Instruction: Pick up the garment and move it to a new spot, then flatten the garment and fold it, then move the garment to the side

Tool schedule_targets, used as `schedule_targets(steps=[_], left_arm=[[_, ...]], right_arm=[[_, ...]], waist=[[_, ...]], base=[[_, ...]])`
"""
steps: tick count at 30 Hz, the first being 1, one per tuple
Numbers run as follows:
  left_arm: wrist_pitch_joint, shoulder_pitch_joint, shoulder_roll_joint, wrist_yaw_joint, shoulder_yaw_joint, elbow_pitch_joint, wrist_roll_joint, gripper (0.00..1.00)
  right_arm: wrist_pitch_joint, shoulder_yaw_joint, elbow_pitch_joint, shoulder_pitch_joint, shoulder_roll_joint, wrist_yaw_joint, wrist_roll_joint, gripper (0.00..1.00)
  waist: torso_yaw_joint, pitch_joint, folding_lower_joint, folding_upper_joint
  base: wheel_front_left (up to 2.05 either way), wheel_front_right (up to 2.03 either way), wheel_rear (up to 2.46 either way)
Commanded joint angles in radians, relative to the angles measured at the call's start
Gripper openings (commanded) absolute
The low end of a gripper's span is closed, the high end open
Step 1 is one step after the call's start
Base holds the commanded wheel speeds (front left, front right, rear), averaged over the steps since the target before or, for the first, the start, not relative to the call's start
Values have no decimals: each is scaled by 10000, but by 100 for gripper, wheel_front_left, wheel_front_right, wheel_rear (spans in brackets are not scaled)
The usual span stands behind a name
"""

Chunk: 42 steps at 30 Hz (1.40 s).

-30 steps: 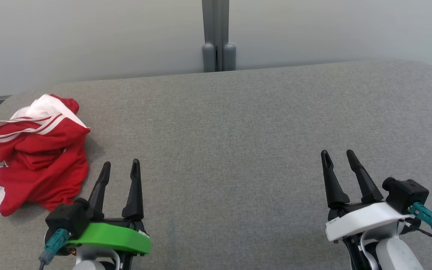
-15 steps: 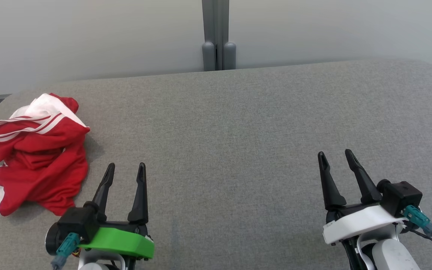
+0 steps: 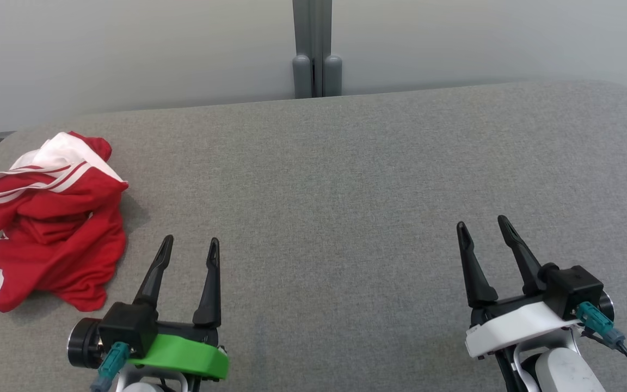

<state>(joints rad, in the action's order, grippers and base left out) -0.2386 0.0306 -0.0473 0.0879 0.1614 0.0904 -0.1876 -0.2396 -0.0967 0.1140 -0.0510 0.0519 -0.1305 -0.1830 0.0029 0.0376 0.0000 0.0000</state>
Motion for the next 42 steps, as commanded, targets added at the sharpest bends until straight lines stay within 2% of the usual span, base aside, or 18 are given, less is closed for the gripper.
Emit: schedule_targets(steps=[1, 13, 29, 35, 42], left_arm=[[-71, -19, -54, 28, 24, -45, 189, 100], [-291, -84, -54, 33, 173, -89, 1054, 100], [-261, 37, -55, 20, 146, -1, 975, 100], [-261, -21, -53, -90, 52, -23, 876, 100], [-261, -22, -53, -190, 56, -15, 811, 100]], right_arm=[[-88, -23, -27, 4, 3, -4, 222, 100], [-277, -116, -57, 72, -18, -4, 1062, 100], [-263, -54, -25, 59, -14, -4, 1000, 100], [-262, -24, -46, 124, -16, -4, 1068, 100], [-259, -19, -82, 146, -13, -4, 1155, 100]], waist=[[3, 13, 0, 0], [14, 39, 0, 0], [97, 121, 0, 0], [453, 163, 0, 0], [1289, 228, 0, 0]], base=[[0, 0, 0], [0, 0, 0], [0, 0, 0], [0, 0, 0], [0, 0, 0]])
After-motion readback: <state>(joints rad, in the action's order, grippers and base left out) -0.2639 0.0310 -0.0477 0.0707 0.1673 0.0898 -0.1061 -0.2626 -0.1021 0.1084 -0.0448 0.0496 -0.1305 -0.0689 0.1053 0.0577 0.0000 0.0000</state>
